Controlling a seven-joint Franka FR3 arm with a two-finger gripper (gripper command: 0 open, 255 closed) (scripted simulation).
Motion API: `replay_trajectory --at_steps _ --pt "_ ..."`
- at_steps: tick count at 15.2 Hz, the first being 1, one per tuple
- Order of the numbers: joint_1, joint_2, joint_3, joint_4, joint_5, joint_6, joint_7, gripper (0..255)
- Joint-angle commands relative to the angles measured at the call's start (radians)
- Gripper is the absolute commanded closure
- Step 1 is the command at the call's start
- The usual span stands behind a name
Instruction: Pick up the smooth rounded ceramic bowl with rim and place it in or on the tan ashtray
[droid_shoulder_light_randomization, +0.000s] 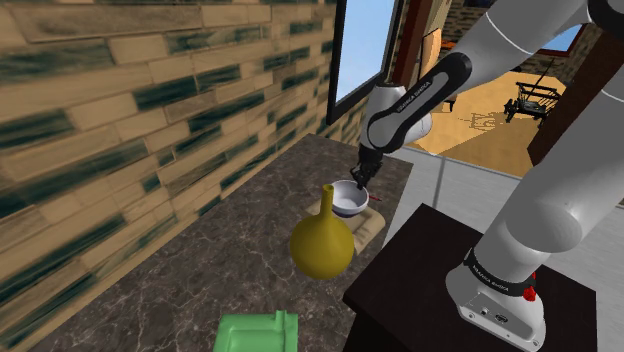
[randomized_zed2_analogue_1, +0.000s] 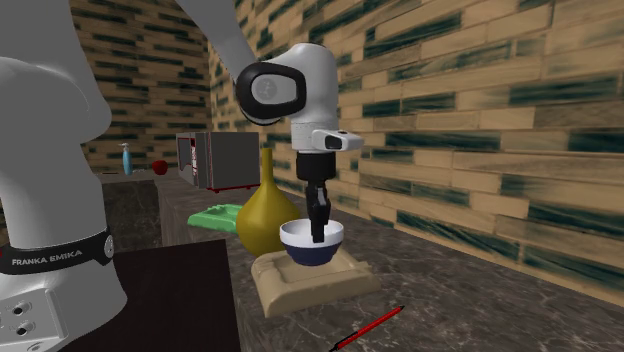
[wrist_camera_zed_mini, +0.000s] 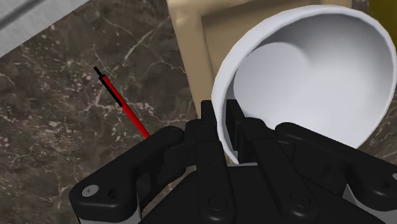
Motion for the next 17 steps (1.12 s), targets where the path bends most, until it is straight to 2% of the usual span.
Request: replay_trajectory --at_steps 1,9,10,15,17 --pt "0.002 0.03 0.0 -0.003 0.006 0.034 -0.004 255" --pt "0.002 0.03 0.0 -0.003 0.006 0.034 -0.004 255" --pt "0.002 0.03 0.0 -0.003 0.006 0.034 -0.004 0" --pt "0.002 0.03 0.0 -0.003 0.006 0.034 -0.004 0" --pt "-0.001 -0.047 0.0 0.004 -0.008 -0.049 0.006 0"
